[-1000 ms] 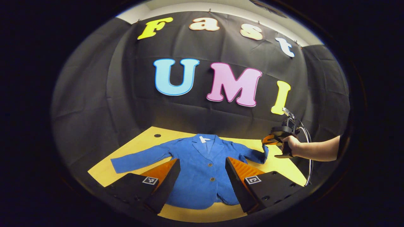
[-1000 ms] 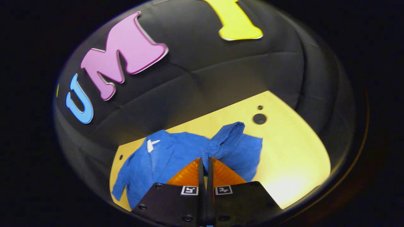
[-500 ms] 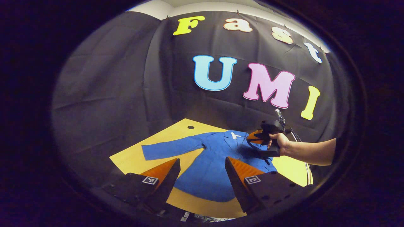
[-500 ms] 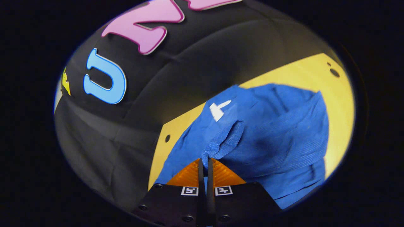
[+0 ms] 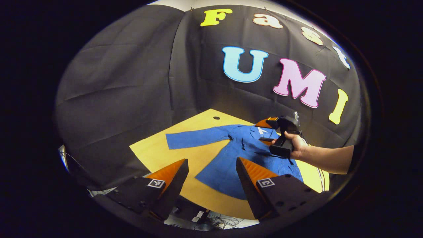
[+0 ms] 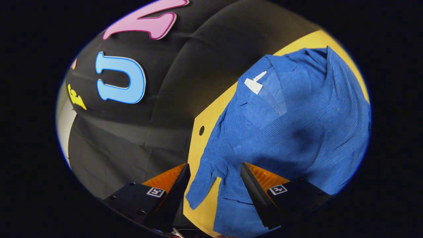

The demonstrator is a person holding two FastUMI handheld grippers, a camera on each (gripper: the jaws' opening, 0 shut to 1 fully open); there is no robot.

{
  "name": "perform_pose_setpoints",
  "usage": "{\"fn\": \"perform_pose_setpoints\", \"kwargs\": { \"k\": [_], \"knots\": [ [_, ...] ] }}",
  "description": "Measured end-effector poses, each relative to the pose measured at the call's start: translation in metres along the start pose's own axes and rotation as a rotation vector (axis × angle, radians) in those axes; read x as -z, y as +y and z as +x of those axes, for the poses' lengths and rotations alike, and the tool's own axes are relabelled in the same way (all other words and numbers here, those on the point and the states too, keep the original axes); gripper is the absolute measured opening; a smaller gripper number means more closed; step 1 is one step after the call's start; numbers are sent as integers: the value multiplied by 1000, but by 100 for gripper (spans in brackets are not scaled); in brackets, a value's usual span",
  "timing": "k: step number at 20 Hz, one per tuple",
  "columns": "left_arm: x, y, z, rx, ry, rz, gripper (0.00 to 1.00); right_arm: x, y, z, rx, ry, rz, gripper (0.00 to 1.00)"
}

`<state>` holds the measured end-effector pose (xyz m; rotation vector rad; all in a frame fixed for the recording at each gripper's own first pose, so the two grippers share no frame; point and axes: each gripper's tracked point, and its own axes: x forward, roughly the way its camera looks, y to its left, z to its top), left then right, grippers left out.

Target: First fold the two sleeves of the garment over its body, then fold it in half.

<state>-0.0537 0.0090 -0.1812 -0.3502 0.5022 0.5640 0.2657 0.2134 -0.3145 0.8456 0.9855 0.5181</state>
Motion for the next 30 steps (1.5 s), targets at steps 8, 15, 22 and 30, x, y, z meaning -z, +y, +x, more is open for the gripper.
{"fn": "perform_pose_setpoints", "kwargs": {
  "k": [8, 15, 22, 30],
  "knots": [
    [-26, 91, 105, -83, 8, 123, 84, -16, -23, -175, 133, -215, -139, 97],
    [-19, 178, 226, -137, 148, 80, 84, 27, -52, -319, 278, -343, -88, 97],
    [-20, 209, 293, -183, 316, -1, 85, 70, -50, -415, 436, -442, -220, 97],
    [-9, 216, 311, -220, 412, 19, 81, 73, -26, -446, 518, -547, -342, 97]
  ]
}}
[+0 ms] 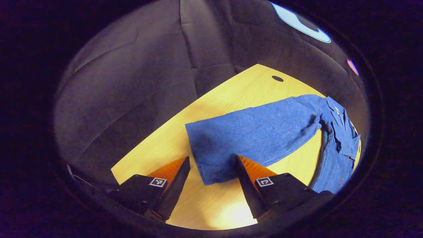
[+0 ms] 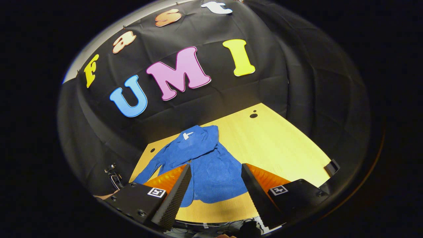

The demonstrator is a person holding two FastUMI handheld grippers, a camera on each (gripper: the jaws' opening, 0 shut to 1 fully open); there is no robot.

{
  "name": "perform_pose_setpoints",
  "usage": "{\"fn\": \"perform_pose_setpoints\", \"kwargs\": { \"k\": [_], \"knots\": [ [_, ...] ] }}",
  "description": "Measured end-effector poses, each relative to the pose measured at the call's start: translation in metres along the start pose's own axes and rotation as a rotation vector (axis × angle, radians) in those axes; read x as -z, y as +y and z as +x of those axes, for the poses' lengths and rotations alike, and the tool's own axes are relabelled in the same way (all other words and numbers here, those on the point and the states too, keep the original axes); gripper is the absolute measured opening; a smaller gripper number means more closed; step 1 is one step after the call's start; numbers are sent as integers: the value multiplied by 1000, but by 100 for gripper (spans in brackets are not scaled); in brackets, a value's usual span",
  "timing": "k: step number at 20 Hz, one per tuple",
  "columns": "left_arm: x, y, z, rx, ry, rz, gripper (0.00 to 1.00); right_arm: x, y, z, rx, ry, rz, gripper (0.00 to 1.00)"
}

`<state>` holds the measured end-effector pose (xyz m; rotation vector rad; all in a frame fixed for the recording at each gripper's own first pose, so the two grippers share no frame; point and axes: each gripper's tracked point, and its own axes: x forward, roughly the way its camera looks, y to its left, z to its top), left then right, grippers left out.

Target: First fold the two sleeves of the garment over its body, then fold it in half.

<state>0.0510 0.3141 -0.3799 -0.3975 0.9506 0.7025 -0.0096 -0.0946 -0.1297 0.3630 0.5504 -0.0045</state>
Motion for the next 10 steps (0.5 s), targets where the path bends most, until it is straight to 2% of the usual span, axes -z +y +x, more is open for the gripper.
{"fn": "perform_pose_setpoints", "kwargs": {
  "k": [1, 3, 4, 5, 7, 8, 9, 10],
  "knots": [
    [-3, -3, -3, 15, -3, 7, 80, -2, 1, -1, 4, -5, -2, 98],
    [-6, -16, 7, 37, -1, 24, 54, -2, 2, -4, 15, -8, 0, 97],
    [-8, -20, 9, 48, -10, 36, 47, 0, -1, -3, 23, -9, -4, 98],
    [-8, -20, 8, 46, -5, 40, 18, 2, -3, -3, 31, -7, -12, 97],
    [-9, -22, 8, 79, -9, 76, 4, 5, -3, -2, 33, 0, -31, 97],
    [-12, -24, 8, 100, -16, 83, 6, 6, -2, -2, 32, 6, -42, 97],
    [-11, -26, 7, 114, -5, 78, 0, 7, -2, 2, 28, 7, -51, 97],
    [-12, -26, 8, 133, -6, 72, 0, 7, -3, 7, 27, 5, -60, 97]
  ]
}}
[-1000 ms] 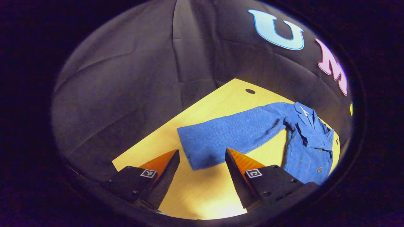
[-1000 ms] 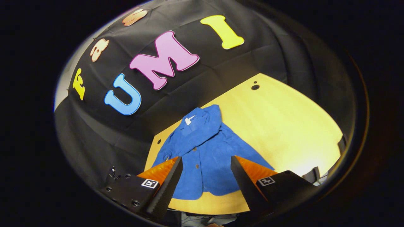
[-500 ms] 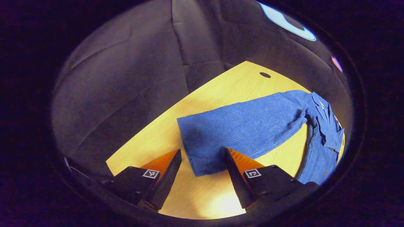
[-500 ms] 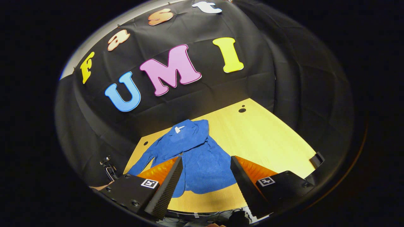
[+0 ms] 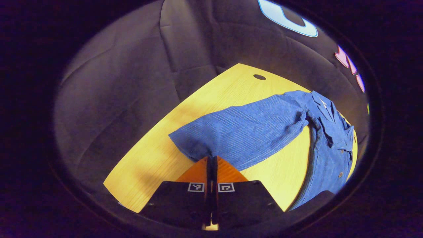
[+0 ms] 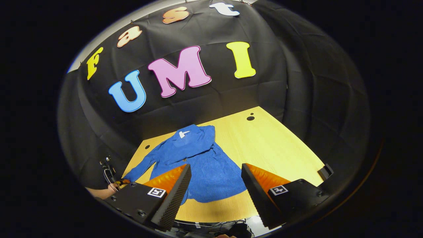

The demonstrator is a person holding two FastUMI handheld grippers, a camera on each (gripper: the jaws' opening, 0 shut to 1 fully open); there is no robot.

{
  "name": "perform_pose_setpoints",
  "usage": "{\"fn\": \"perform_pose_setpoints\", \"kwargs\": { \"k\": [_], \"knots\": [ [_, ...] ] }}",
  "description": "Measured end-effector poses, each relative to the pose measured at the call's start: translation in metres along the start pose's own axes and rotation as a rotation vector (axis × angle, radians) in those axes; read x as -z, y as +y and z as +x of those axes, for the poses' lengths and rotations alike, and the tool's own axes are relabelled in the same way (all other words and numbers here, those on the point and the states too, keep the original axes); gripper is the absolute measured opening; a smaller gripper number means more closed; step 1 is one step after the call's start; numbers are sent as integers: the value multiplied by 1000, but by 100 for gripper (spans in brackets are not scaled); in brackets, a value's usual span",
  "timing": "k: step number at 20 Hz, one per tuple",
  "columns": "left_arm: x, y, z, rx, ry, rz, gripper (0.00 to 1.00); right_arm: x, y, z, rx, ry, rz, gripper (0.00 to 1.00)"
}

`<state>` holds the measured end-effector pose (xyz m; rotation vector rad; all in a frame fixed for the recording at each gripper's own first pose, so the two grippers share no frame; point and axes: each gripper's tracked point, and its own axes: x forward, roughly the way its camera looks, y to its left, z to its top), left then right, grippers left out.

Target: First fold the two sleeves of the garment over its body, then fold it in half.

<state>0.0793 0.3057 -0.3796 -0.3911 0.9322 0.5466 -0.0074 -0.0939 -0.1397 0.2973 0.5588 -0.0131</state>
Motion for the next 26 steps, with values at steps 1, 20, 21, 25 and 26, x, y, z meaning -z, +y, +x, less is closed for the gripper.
{"fn": "perform_pose_setpoints", "kwargs": {
  "k": [1, 20, 21, 25, 26],
  "knots": [
    [1, 0, -2, 13, 6, -15, 0, 1, 1, 5, -2, 3, -4, 97],
    [-55, -478, -166, 765, -298, 374, 0, 25, -51, 77, 10, 106, -149, 98],
    [-45, -505, -163, 773, -290, 378, 0, 25, -55, 79, 10, 111, -171, 98],
    [-21, -570, -151, 763, -261, 365, 31, 29, -61, 85, -8, 122, -216, 98],
    [-22, -583, -148, 768, -262, 366, 59, 30, -62, 87, -16, 127, -224, 98]
  ]
}}
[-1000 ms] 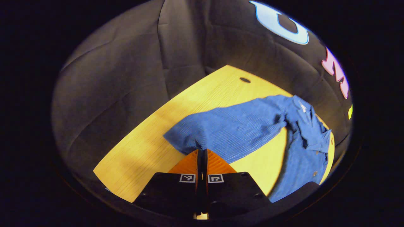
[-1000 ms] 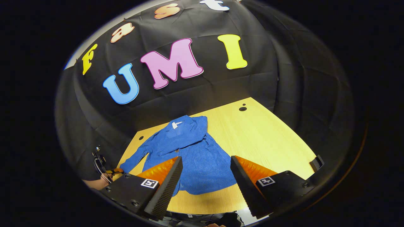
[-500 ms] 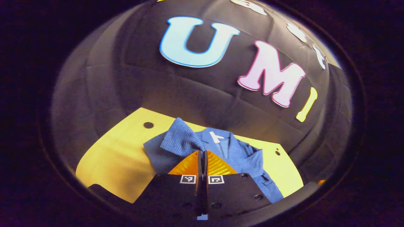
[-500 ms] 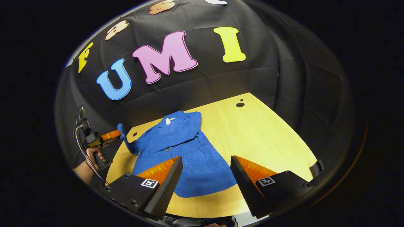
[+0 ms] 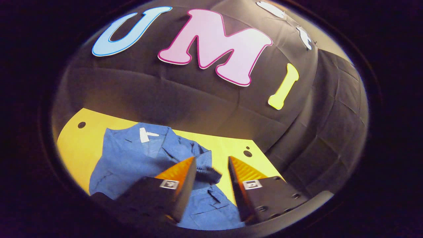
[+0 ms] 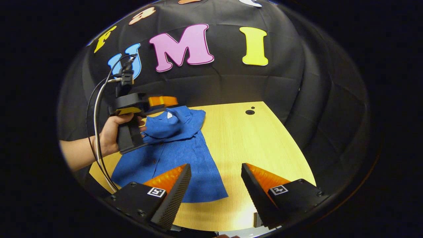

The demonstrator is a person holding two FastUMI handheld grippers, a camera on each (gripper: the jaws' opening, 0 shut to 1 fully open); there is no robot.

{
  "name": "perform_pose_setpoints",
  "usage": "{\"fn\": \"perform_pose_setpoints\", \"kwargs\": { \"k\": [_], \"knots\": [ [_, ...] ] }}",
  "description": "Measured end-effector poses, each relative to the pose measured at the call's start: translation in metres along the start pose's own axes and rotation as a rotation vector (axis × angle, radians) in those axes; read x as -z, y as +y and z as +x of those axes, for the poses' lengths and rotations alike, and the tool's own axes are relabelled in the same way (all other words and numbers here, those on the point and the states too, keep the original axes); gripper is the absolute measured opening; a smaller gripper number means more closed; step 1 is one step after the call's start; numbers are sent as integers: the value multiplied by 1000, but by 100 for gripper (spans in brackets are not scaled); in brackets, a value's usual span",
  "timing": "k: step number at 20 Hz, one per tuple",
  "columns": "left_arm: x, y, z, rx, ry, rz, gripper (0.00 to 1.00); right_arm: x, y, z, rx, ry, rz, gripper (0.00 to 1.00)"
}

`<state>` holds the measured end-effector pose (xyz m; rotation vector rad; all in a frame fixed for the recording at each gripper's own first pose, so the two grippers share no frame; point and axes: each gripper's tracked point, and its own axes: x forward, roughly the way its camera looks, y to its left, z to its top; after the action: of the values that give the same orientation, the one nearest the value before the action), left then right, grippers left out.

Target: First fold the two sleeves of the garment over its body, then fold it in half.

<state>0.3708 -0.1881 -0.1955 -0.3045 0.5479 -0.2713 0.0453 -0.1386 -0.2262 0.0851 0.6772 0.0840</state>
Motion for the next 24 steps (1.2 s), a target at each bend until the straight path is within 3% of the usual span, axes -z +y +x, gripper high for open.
{"fn": "perform_pose_setpoints", "kwargs": {
  "k": [1, 3, 7, 12, 15, 16, 17, 21, 23, 24],
  "knots": [
    [7, -4, 0, -7, -9, 3, 88, 1, 1, 3, -12, 5, -6, 98],
    [14, -3, -10, -16, -14, 21, 85, 8, 4, 15, -37, 29, -11, 98],
    [53, 42, -75, -132, 6, 48, 85, 32, 9, 36, -73, 95, 8, 98],
    [130, 144, -198, -371, 110, -5, 85, 66, 4, 64, -64, 189, 24, 98],
    [189, 210, -259, -526, 268, -54, 85, 89, 0, 82, -46, 276, 14, 98],
    [206, 225, -274, -565, 328, -71, 81, 97, 1, 84, -40, 300, 20, 98],
    [220, 231, -285, -584, 382, -88, 85, 103, 4, 86, -41, 320, 28, 99],
    [269, 227, -299, -607, 548, -101, 86, 129, 5, 87, -16, 403, -5, 99],
    [284, 225, -292, -609, 604, -47, 85, 142, 4, 88, 2, 439, -20, 99],
    [275, 224, -285, -616, 561, 6, 89, 145, 3, 86, 5, 452, -23, 99]
  ]
}}
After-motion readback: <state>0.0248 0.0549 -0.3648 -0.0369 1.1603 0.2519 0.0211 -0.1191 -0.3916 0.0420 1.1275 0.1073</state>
